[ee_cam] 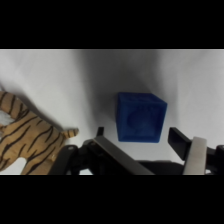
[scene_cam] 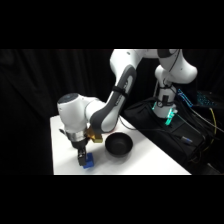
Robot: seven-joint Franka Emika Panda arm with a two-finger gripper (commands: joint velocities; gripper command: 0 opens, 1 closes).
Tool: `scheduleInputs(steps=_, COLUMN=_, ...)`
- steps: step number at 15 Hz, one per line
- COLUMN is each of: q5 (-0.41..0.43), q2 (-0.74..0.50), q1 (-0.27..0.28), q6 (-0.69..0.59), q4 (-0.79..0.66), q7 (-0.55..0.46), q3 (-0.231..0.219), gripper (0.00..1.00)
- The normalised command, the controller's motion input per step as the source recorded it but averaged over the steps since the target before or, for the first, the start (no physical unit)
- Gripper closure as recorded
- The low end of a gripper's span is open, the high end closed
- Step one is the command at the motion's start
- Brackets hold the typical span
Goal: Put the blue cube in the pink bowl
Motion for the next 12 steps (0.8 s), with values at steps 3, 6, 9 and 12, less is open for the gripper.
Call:
scheduleInputs(steps=3, q5=0.026, q2=0.1, q1=0.098, q6=0.16, q4=0.05, q7=0.11, q3=-0.083, gripper=0.0)
scheduleInputs(steps=6, q5=0.027, q2=0.07, q1=0.092, q6=0.15, q4=0.04, q7=0.1, q3=-0.092, gripper=0.0)
scheduleInputs(steps=9, q5=0.024, q2=0.02, q1=0.095, q6=0.13, q4=0.01, q7=0.09, q3=-0.098, gripper=0.27)
scheduleInputs(steps=12, q5=0.009, q2=-0.06, q1=0.105, q6=0.11, q4=-0.04, q7=0.09, q3=-0.103, gripper=0.58)
